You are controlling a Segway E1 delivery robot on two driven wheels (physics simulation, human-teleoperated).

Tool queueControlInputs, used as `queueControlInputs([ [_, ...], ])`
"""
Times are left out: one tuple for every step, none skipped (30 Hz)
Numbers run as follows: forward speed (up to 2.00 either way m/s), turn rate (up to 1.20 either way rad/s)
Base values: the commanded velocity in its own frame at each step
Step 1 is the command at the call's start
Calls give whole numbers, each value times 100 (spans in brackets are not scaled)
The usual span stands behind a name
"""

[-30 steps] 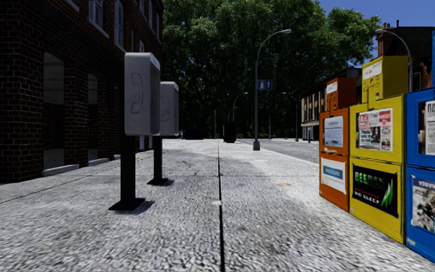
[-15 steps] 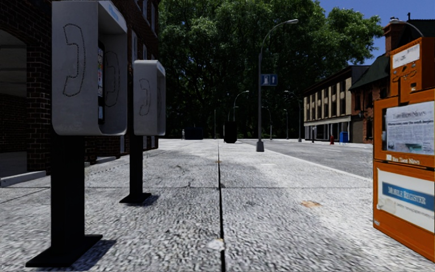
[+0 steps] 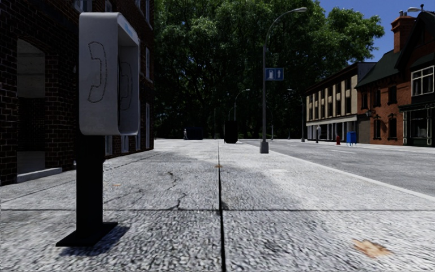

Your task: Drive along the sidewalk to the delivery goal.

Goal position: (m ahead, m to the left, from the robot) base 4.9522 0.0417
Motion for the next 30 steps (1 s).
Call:
queueControlInputs([
  [200,0],
  [200,0],
  [200,0],
  [200,0],
  [200,0],
  [200,0],
  [200,0],
  [200,0],
  [200,0],
  [200,0],
  [200,0],
  [200,0],
  [200,0],
  [200,0],
  [200,0],
  [200,0],
  [200,0],
  [200,0],
  [200,0],
  [200,0],
  [200,0],
  [200,0],
  [200,0],
  [200,0],
  [200,0],
  [200,0],
  [200,0],
  [200,0],
  [200,0],
  [200,0],
])
